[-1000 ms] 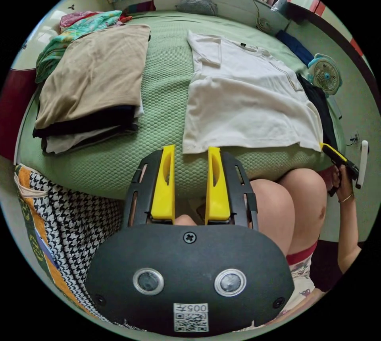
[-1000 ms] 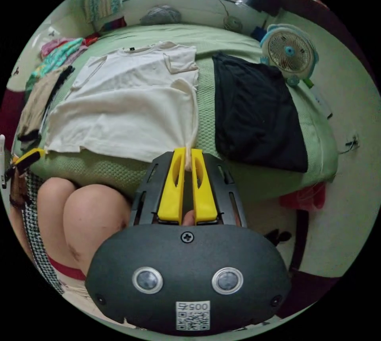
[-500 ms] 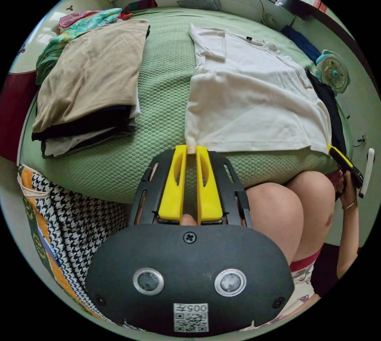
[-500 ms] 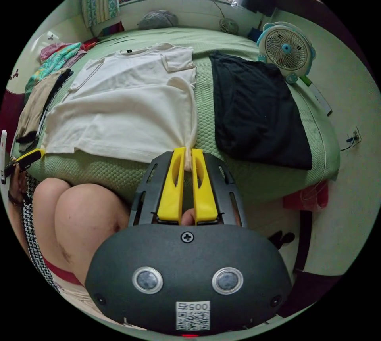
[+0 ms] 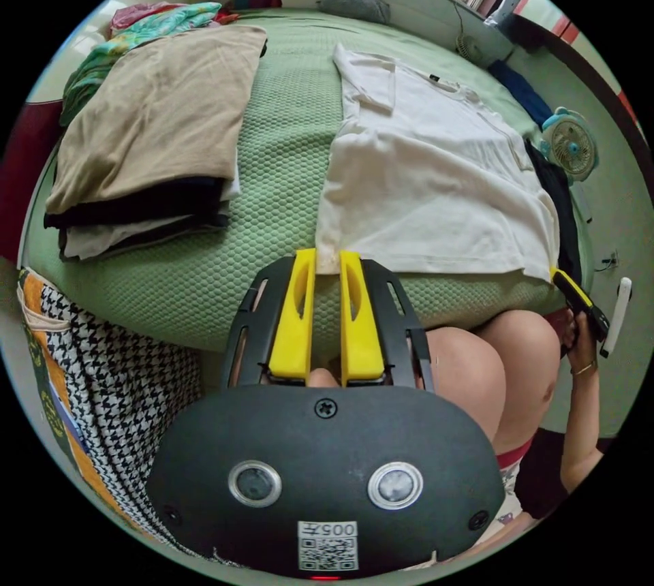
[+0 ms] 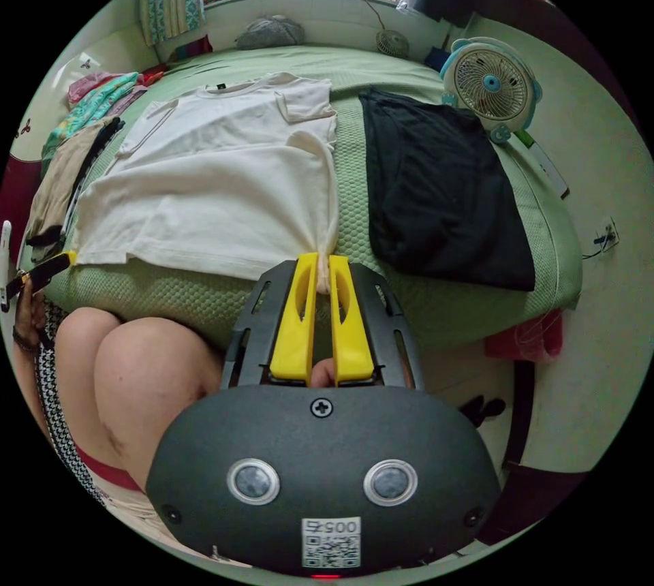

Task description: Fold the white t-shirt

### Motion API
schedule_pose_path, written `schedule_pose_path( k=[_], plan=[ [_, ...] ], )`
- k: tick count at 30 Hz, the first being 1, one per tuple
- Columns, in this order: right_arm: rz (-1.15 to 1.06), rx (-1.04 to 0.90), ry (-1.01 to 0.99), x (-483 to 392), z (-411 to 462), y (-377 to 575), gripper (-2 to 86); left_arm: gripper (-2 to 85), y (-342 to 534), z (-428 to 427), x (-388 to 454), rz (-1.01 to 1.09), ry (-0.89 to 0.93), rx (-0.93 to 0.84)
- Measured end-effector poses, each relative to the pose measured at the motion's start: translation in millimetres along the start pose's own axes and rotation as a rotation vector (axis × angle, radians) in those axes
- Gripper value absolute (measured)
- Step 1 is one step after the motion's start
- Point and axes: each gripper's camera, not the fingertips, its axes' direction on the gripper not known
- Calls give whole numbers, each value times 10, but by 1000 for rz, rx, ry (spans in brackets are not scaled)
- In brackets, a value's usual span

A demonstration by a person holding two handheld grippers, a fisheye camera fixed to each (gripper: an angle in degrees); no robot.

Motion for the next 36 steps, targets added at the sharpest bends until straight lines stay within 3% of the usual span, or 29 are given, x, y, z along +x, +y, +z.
schedule_pose_path(
  k=[8, 13, 29, 36],
  plan=[
    [4, -16, -23, 100, -193, 56, -9, 46, 212, -271, 220, 78, -56, -17],
    [39, -60, -88, 257, -497, 135, -11, 41, 508, -742, 300, 99, -64, 60],
    [86, 92, -163, 700, -2238, 1003, -13, 38, 1811, -2295, 282, 104, -42, 204],
    [93, 56, -239, 885, -2883, 1326, -13, 37, 2327, -2838, 233, 119, -41, 222]
  ],
)
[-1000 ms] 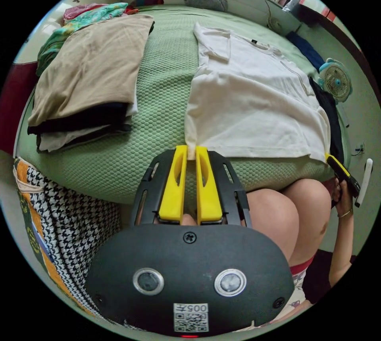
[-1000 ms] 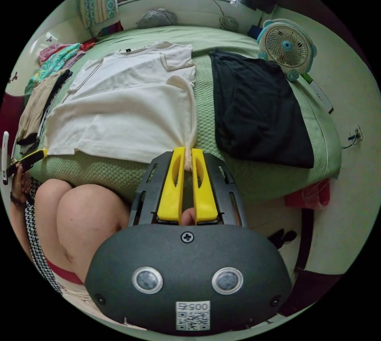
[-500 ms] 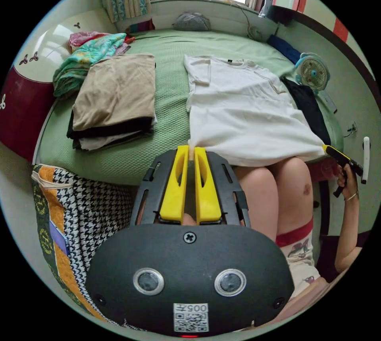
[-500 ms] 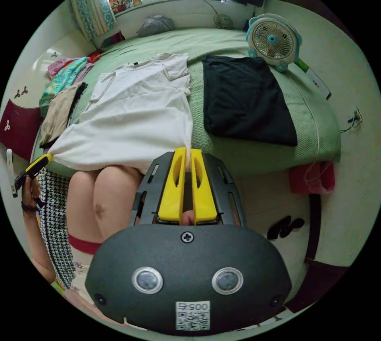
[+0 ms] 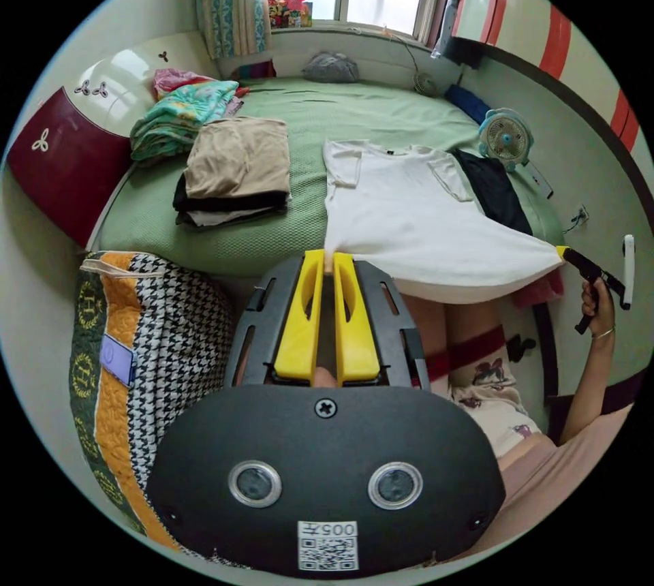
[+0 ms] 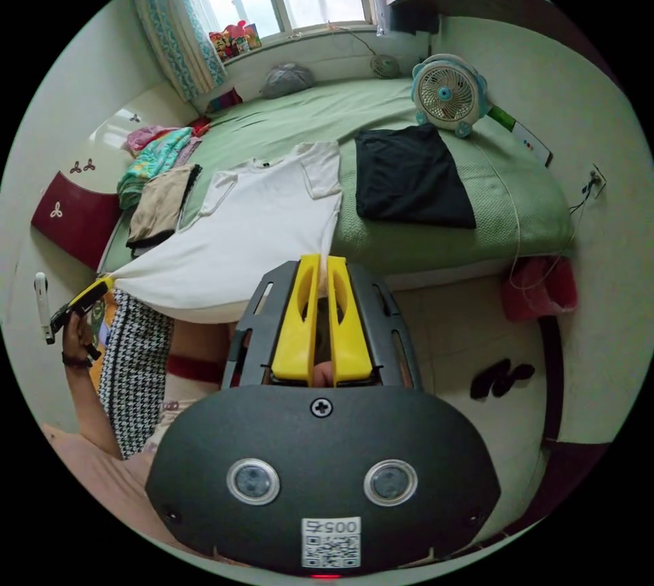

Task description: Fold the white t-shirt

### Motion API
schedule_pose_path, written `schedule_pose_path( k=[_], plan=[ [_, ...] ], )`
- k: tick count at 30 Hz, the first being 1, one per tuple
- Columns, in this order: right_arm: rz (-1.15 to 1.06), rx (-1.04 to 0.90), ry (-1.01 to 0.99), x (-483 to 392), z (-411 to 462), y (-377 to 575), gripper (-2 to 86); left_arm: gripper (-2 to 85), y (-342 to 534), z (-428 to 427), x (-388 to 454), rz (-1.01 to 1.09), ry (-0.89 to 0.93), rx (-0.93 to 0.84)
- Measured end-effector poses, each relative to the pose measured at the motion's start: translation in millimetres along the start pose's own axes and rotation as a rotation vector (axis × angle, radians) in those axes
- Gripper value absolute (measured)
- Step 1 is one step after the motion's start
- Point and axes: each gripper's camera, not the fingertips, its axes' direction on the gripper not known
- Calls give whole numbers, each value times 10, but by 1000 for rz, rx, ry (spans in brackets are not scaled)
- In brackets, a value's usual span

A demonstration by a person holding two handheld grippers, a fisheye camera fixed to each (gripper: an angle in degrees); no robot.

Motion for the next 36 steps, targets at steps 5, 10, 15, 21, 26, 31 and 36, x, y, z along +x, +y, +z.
schedule_pose_path(
  k=[5, 10, 15, 21, 26, 31, 36],
  plan=[
    [-29, -7, 14, -35, -282, 41, -15, 36, 143, -324, -58, -7, 16, 6],
    [-35, -7, 57, -105, -195, -167, -15, 36, -34, -205, -6, -18, -19, -9],
    [-22, -24, 72, -122, 24, -451, -15, 37, -331, -40, 31, -12, -64, -14],
    [15, -32, 46, -31, 276, -857, -14, 37, -860, 181, -31, -7, -59, -3],
    [14, -44, 74, -56, 540, -1366, -15, 38, -1505, 537, -134, -7, -37, -11],
    [-16, -47, 107, -122, 971, -2096, -16, 39, -2262, 1113, -312, -40, 21, -67],
    [22, -83, 152, -115, 1890, -3033, -13, 47, -3008, 1965, -288, -31, -23, -140]
  ],
)
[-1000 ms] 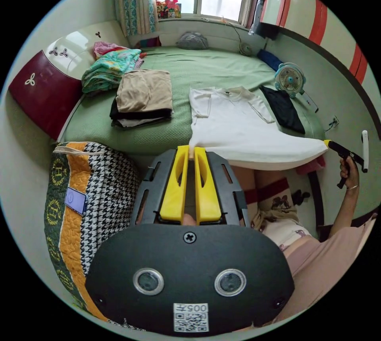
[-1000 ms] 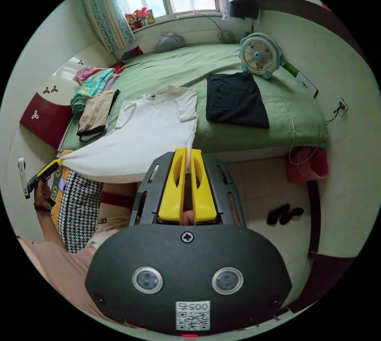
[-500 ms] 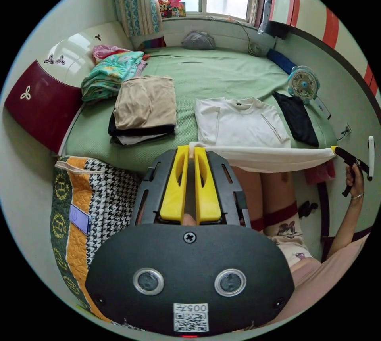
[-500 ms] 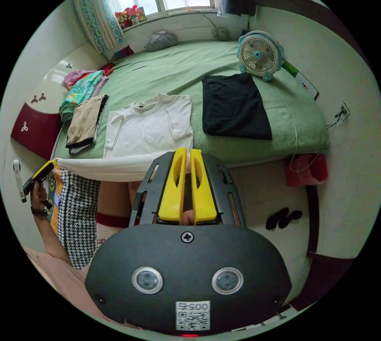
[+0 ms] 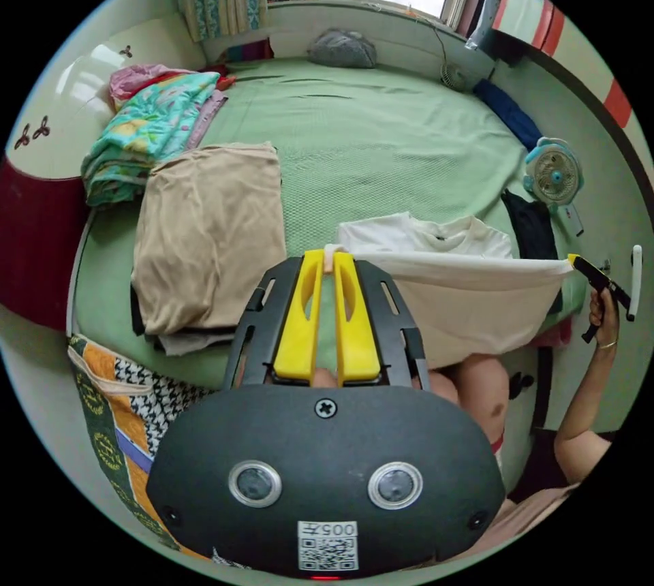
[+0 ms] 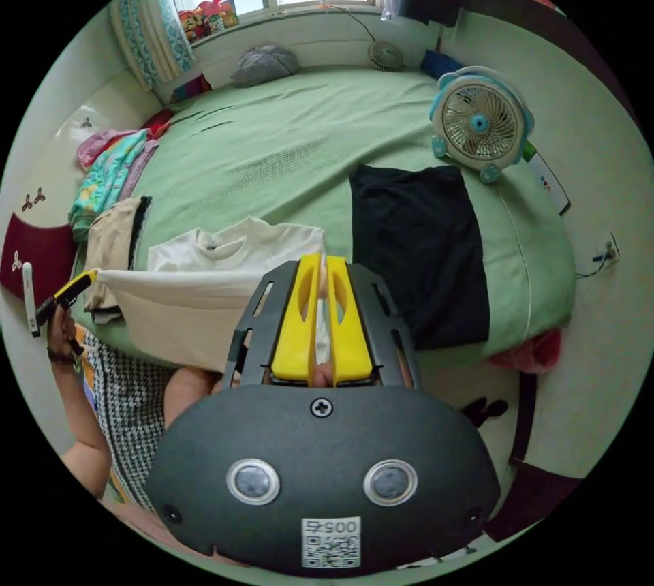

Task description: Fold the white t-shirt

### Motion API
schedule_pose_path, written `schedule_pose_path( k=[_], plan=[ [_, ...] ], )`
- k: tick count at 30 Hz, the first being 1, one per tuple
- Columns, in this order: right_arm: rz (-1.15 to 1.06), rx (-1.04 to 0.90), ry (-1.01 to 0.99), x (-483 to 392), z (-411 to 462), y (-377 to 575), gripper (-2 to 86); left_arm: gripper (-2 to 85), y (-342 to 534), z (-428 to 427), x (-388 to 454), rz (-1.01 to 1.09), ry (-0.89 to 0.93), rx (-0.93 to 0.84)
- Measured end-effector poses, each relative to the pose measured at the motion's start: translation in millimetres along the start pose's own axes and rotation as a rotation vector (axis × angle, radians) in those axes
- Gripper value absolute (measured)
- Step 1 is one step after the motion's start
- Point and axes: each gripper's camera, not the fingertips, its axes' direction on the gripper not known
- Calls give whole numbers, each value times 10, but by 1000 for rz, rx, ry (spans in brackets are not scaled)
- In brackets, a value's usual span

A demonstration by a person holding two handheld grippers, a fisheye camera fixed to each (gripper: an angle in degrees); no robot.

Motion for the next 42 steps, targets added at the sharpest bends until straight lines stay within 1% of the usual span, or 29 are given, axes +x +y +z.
schedule_pose_path(
  k=[2, 3, 5, 7, 9, 13, 18, 21, 24, 26, 28, 30, 32, 38, 40, 42],
  plan=[
    [27, -7, 2, -27, 357, -261, -7, 57, -331, 372, 63, 0, -116, -20],
    [40, -39, -30, -34, 593, -394, 1, 58, -398, 453, 73, 5, -127, -29],
    [36, -89, -96, -46, 847, -498, 15, 59, -578, 674, 60, -10, -96, -48],
    [23, -76, -122, -65, 932, -464, 22, 60, -608, 739, 40, -5, -42, -36],
    [-30, -43, -124, -92, 938, -261, 25, 63, -549, 767, 36, 20, -8, -32],
    [-96, -49, -101, -64, 918, 218, 44, 69, -127, 829, 49, 87, 78, -51],
    [-123, -116, -108, -52, 984, 864, 76, 83, 408, 1046, 40, 56, 127, -96],
    [-100, -166, -96, -108, 1155, 1002, 84, 85, 563, 1254, 52, 23, 136, -129],
    [-80, -192, -54, -206, 1366, 1009, 74, 84, 596, 1483, 91, 10, 153, -153],
    [-100, -187, -17, -285, 1430, 975, 64, 77, 571, 1608, 118, 7, 110, -150],
    [-126, -199, 11, -350, 1448, 930, 40, 68, 534, 1647, 127, 11, 94, -151],
    [-163, -169, 29, -401, 1402, 907, -3, 52, 499, 1685, 128, 6, 60, -173],
    [-164, -154, 60, -379, 1402, 908, -10, 17, 494, 1735, 124, 8, 8, -175],
    [-68, -169, 24, -235, 1645, 899, -13, -1, 510, 1902, 89, -8, 26, -163],
    [-101, -174, 18, -279, 1661, 876, -11, -3, 492, 1885, 72, -18, 37, -160],
    [-153, -172, 22, -320, 1582, 842, -8, -3, 483, 1792, 48, -24, 55, -114]
  ],
)
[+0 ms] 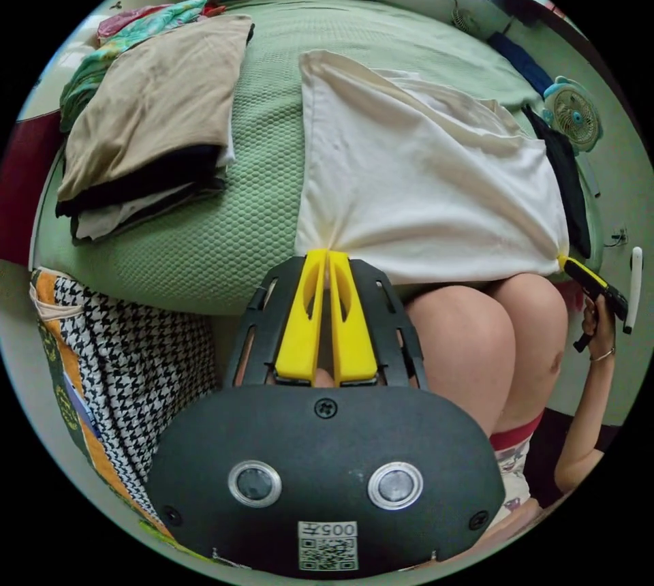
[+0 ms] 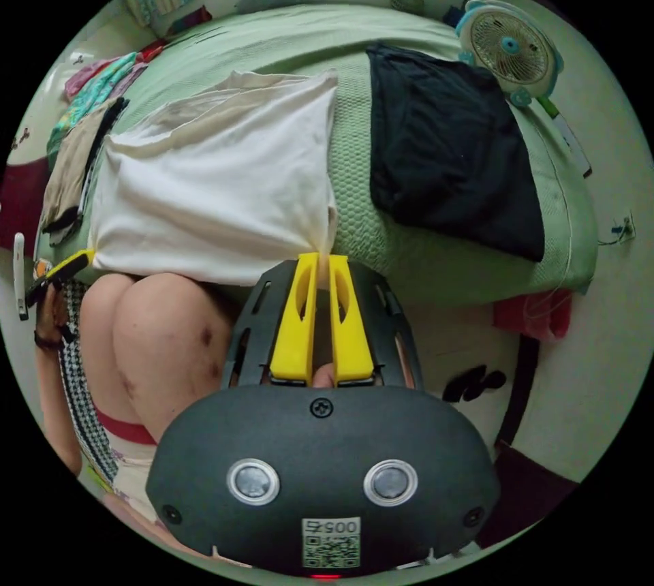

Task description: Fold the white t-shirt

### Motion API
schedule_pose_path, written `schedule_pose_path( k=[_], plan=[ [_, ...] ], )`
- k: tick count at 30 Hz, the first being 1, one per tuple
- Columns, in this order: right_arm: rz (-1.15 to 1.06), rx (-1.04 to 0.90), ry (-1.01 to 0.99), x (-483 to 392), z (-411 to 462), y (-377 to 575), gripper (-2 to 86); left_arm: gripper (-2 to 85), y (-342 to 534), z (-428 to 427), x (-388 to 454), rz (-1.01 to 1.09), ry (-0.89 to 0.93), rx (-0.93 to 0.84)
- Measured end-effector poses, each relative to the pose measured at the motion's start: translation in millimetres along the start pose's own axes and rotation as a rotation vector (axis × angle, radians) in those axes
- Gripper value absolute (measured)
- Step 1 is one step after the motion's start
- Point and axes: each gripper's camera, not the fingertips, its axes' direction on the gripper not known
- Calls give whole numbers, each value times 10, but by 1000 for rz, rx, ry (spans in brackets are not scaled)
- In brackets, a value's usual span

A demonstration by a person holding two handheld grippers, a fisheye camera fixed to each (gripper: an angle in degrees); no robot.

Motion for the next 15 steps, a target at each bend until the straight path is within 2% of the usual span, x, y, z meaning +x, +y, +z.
schedule_pose_path(
  k=[4, 10, 15],
  plan=[
    [-26, 74, -1, -14, -257, -113, -10, -5, -145, -292, 63, 35, -33, 146],
    [-103, 215, -70, -356, -362, -755, 8, -1, -851, -168, 404, 112, 24, 203],
    [-158, 163, -69, -753, 90, -1384, -8, -2, -1353, 261, 698, 167, 0, 98]
  ],
)
